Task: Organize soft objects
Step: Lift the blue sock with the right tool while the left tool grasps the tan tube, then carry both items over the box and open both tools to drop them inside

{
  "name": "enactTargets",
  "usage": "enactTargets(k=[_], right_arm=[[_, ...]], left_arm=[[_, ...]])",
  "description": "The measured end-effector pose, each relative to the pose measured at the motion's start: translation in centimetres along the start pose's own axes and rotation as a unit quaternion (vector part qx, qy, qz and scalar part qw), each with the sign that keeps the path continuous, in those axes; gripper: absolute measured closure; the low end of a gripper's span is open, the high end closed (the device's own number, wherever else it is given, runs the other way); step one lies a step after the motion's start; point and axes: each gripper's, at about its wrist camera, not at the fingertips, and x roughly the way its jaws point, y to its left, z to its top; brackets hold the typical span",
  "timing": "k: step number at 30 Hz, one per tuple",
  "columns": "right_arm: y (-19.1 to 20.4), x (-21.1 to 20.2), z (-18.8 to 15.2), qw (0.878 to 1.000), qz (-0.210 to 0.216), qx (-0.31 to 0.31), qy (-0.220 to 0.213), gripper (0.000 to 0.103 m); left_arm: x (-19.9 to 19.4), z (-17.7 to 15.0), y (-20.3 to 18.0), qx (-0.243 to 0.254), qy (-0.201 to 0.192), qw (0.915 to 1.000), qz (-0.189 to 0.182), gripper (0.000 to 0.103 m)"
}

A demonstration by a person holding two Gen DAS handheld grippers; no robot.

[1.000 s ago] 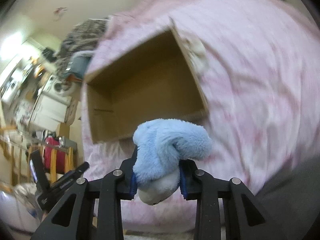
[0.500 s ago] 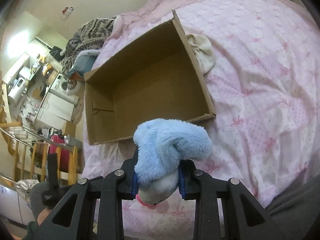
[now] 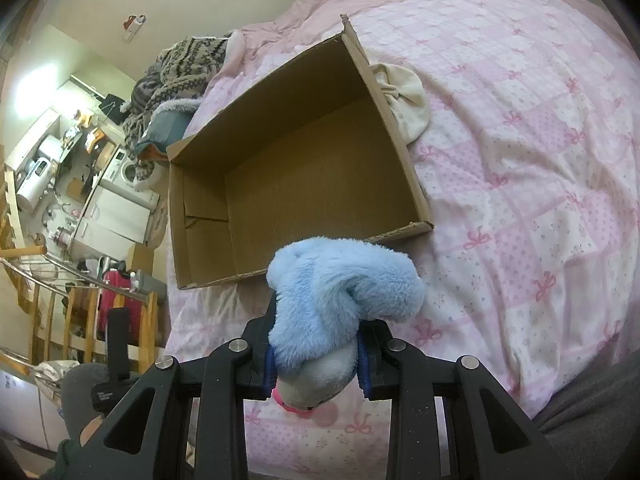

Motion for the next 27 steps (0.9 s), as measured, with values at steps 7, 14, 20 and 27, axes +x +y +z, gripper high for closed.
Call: enactTargets(k=[7, 14, 20, 27], right_arm=[[0.4, 0.6, -0.2, 1.0, -0.002, -0.014, 0.008, 0.071], [1.0, 0.9, -0.4, 0.999, -0.015, -0.032, 0.012, 0.071], [1.2, 0.2, -0.4, 0.999, -0.009, -0.039, 0.001, 0.071], [2.2, -2.5, 0.8, 0.998, 0.001, -0.062, -0.033, 0.071]], left_arm=[[-3.8, 0.0, 0.0, 0.004, -0.036, 0.9991, 0.024, 0.099], [-4.5, -1.0, 0.5, 0.005, -0.056, 0.998, 0.031, 0.099], [-5.5, -2.0, 0.1, 0.016, -0.102, 0.9938, 0.041, 0.099], [-12.2, -1.7, -2.1, 0.063, -0.209, 0.9754, 0.029, 0.099]])
